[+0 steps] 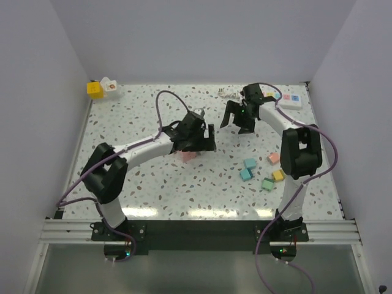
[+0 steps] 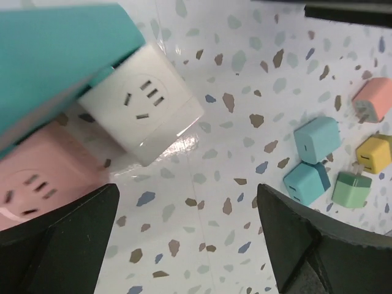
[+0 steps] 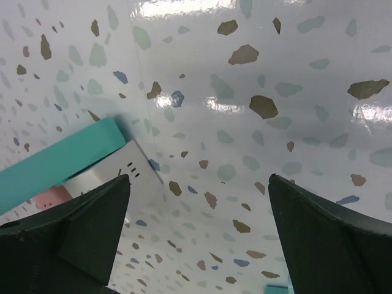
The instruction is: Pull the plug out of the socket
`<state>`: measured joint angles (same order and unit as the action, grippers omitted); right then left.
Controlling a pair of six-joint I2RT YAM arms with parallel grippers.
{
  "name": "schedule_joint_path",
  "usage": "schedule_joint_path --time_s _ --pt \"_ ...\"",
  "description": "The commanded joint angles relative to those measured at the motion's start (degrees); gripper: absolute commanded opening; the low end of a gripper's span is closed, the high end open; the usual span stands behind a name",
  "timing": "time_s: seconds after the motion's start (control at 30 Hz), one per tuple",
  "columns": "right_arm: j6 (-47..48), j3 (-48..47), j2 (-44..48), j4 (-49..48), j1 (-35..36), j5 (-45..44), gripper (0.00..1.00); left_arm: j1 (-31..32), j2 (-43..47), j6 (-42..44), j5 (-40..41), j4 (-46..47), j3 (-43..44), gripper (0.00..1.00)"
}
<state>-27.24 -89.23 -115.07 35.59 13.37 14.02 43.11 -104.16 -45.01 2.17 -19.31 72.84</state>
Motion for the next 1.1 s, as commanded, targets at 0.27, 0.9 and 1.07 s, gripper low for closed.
schedule_joint_path --time_s 0.27,0.9,1.07 --pt "3.51 3.26 10.03 1.85 -0.09 1.8 0.98 -16.13 18.21 34.69 -26.68 11.67 -9.12 1.0" --pt "2.99 14.26 21.11 1.41 0.26 3.03 0.98 -18.5 11.61 61.98 -24.14 10.68 -7.69 0.95" --pt "2.2 15.23 21.9 0.97 0.26 3.82 0.98 -19.03 5.73 64.18 -29.66 9.3 -5.79 0.92"
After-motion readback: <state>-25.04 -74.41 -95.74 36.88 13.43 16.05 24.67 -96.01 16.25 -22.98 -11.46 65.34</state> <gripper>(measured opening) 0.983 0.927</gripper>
